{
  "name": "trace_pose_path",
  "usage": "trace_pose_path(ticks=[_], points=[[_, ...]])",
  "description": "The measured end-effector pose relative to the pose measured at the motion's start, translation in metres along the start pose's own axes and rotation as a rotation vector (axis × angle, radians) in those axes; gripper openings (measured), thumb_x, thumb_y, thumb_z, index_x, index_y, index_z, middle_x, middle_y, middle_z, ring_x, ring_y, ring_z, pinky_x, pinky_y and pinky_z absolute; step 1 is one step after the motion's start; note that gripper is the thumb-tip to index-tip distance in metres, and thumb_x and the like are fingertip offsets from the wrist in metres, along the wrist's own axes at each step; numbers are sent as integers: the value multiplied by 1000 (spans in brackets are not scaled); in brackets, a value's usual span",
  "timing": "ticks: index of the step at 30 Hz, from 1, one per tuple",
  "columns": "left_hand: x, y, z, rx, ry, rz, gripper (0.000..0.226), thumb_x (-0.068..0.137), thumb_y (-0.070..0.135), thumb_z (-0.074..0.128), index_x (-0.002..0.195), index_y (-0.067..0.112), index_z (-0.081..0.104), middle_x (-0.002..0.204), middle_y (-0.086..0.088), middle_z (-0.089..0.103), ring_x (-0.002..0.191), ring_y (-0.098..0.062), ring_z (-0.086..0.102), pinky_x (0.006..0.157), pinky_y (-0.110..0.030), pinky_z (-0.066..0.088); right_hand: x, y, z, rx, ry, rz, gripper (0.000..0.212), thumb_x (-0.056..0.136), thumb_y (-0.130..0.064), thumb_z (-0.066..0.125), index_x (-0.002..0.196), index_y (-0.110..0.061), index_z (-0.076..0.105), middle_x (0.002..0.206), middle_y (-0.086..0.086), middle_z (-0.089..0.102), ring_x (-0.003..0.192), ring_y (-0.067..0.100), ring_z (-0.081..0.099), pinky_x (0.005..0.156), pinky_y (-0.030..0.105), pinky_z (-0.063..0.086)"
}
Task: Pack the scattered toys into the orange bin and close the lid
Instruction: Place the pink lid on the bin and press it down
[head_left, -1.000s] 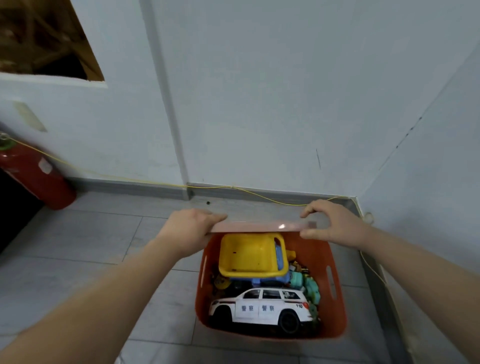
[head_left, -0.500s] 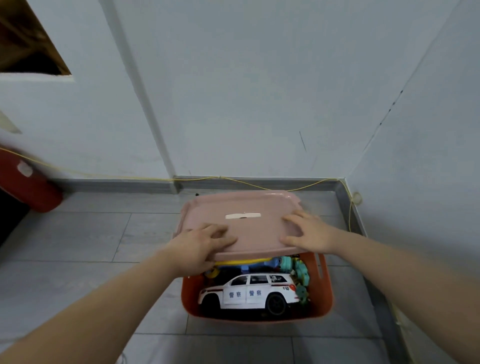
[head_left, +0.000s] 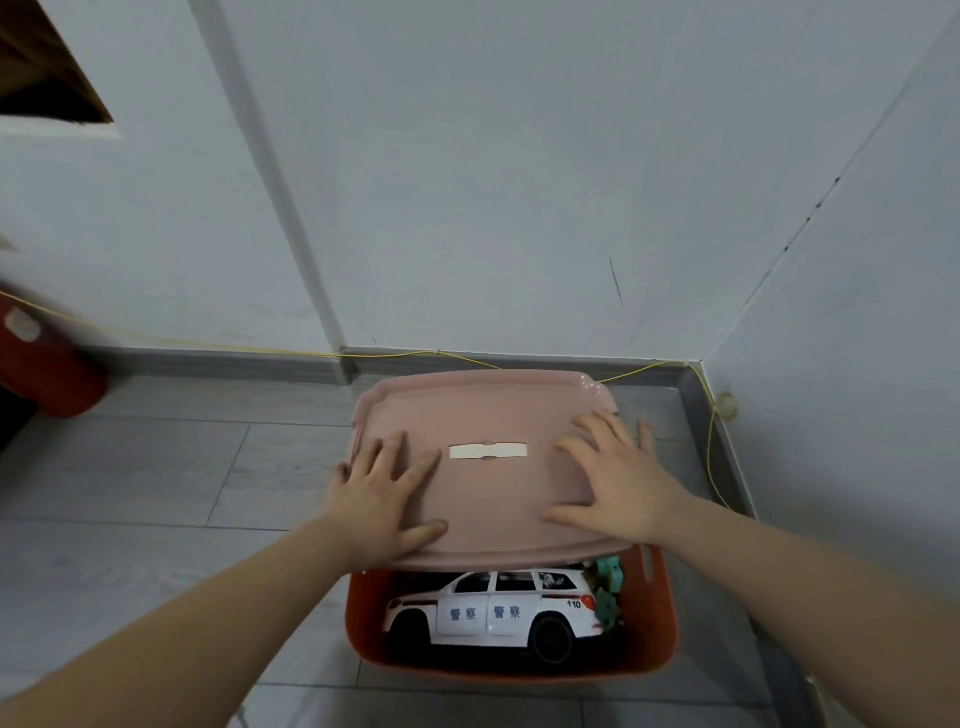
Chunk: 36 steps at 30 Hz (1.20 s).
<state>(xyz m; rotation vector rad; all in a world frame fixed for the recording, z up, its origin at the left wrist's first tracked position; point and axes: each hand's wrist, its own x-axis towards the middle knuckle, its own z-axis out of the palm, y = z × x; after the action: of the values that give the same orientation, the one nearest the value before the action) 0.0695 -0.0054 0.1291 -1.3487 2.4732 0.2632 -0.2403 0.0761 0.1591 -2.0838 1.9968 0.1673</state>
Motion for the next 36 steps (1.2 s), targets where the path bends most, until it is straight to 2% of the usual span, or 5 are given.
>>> trace_pose_path(ticks=[8, 16, 21, 29, 36], points=[[18, -35, -18, -254, 256, -45, 76, 82, 81, 26, 146, 41, 37, 151, 6, 34, 131, -20, 44, 102, -47, 41, 40, -37, 18, -50, -64, -105, 93, 77, -93, 16, 154, -47, -9, 167, -3, -13, 152, 25, -19, 116, 70, -3], [102, -108, 14, -599, 356, -362, 34, 102, 20, 42, 126, 11, 63, 128, -16, 59, 118, -34, 55, 99, -37, 40, 51, -34, 23, -84, -90, -104, 84, 80, -92, 12, 142, -55, -32, 161, -10, -30, 148, 18, -30, 118, 64, -7], [172, -145, 68, -340, 37, -306, 47, 89, 30, 56, 136, 26, 51, 137, -6, 50, 121, -30, 52, 97, -44, 48, 50, -34, 34, -125, 47, -161, 88, 85, -85, 31, 158, -37, 19, 166, 2, 19, 151, 30, 21, 112, 64, 14], [252, -152, 95, -189, -134, -109, 81, 79, 59, 38, 153, 33, 18, 161, -3, 10, 147, -34, 17, 110, -54, 36, 58, -31, 44, -225, 114, -173, 94, 79, -86, 41, 155, -31, 32, 164, 7, 24, 150, 34, 25, 105, 71, 26], [305, -152, 102, -135, -120, -51, 68, 94, 54, 46, 153, 35, 17, 165, -1, -6, 151, -28, 1, 113, -54, 27, 66, -28, 51, -252, 143, -177, 97, 75, -90, 40, 154, -33, 34, 160, 11, 33, 146, 34, 31, 103, 71, 29]])
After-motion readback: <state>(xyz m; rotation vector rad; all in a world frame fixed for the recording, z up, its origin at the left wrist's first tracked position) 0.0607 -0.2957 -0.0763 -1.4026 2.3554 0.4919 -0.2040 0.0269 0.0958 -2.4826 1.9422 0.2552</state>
